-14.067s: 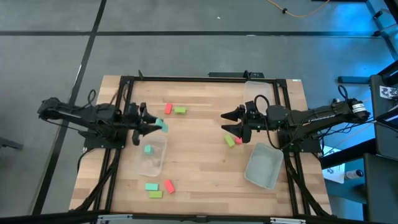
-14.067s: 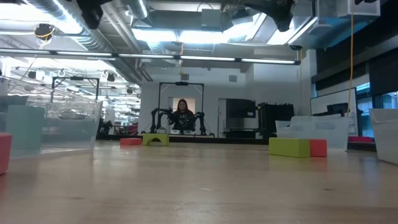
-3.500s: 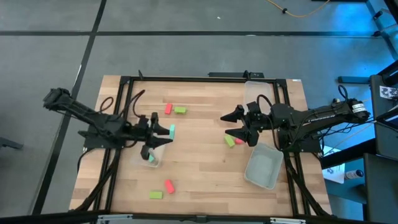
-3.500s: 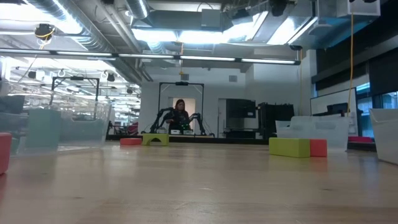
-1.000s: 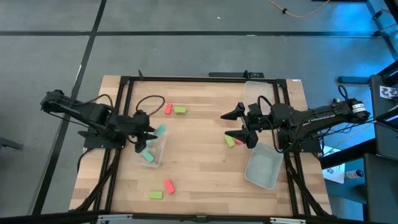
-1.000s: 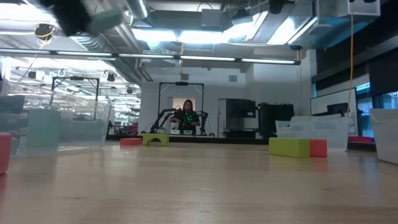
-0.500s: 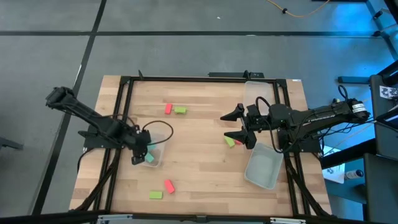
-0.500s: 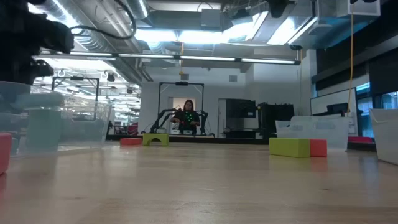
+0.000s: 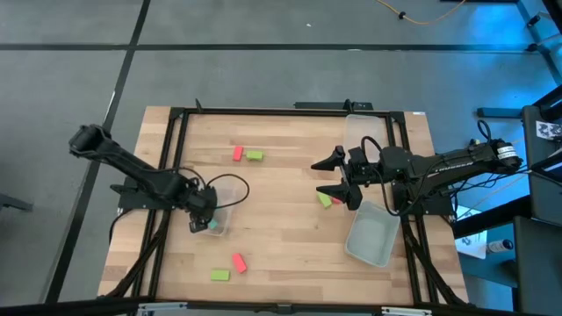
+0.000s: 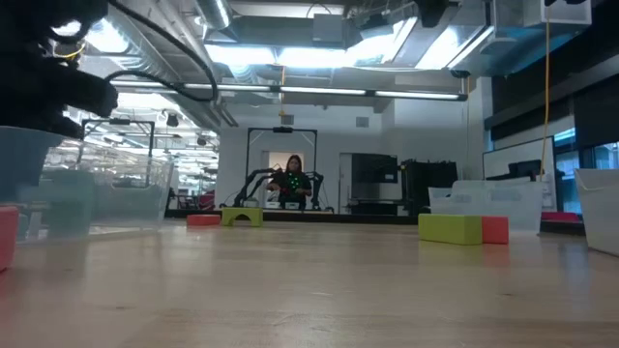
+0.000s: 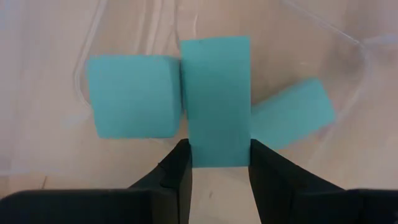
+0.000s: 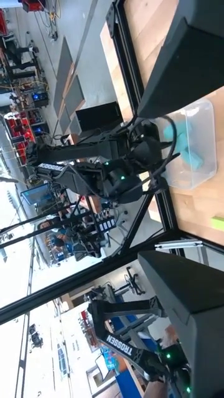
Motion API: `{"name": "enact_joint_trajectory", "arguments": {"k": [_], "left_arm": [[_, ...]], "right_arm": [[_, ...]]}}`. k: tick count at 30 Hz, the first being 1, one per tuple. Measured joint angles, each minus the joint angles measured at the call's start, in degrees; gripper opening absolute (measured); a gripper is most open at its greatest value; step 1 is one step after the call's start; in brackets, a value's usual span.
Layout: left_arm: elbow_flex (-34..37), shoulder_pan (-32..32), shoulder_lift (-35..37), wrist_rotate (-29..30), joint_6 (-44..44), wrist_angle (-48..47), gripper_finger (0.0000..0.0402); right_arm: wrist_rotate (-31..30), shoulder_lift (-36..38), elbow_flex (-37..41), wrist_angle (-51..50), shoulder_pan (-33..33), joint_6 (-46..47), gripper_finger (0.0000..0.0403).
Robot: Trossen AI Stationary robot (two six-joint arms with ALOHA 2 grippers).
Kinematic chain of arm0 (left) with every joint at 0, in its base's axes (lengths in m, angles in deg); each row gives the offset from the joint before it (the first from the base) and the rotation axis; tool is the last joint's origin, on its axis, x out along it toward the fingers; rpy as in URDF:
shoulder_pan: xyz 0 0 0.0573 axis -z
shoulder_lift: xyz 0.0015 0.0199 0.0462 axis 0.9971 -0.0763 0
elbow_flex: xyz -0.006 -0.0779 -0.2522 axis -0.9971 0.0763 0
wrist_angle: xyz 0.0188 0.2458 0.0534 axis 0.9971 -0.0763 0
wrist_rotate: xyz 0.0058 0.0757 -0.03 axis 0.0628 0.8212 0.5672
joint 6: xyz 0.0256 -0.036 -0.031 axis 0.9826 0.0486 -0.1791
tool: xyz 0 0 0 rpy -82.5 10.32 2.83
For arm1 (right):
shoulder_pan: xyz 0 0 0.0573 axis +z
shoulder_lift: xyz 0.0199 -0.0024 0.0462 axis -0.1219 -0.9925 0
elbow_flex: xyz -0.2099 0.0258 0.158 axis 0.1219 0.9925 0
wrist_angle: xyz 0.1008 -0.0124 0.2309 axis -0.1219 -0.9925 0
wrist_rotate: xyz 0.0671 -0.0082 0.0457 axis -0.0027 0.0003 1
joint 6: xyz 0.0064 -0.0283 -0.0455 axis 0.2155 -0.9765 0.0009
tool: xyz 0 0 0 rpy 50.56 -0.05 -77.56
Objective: Sort & place blocks by color
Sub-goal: Put the blue block into the left transparent bin
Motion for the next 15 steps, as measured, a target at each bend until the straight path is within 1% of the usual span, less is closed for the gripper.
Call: {"name": "enact_joint_trajectory", "arguments": {"k": [6, 11, 15], "left_arm": [[0.00, -2.32, -2.12, 0.03, 1.76, 3.07, 0.0114], [0.00, -2.98, -2.39, 0.03, 1.86, 3.10, 0.0115], [0.00, -2.96, -2.39, 0.13, 1.86, 2.86, 0.0162]], "right_arm": [[0.00, 0.00, 0.00, 0.20, 0.00, 1.23, 0.0368], [0.00, 0.00, 0.00, 0.27, 0.00, 1.24, 0.0368], [0.00, 0.00, 0.00, 0.27, 0.00, 1.23, 0.0368]]}}
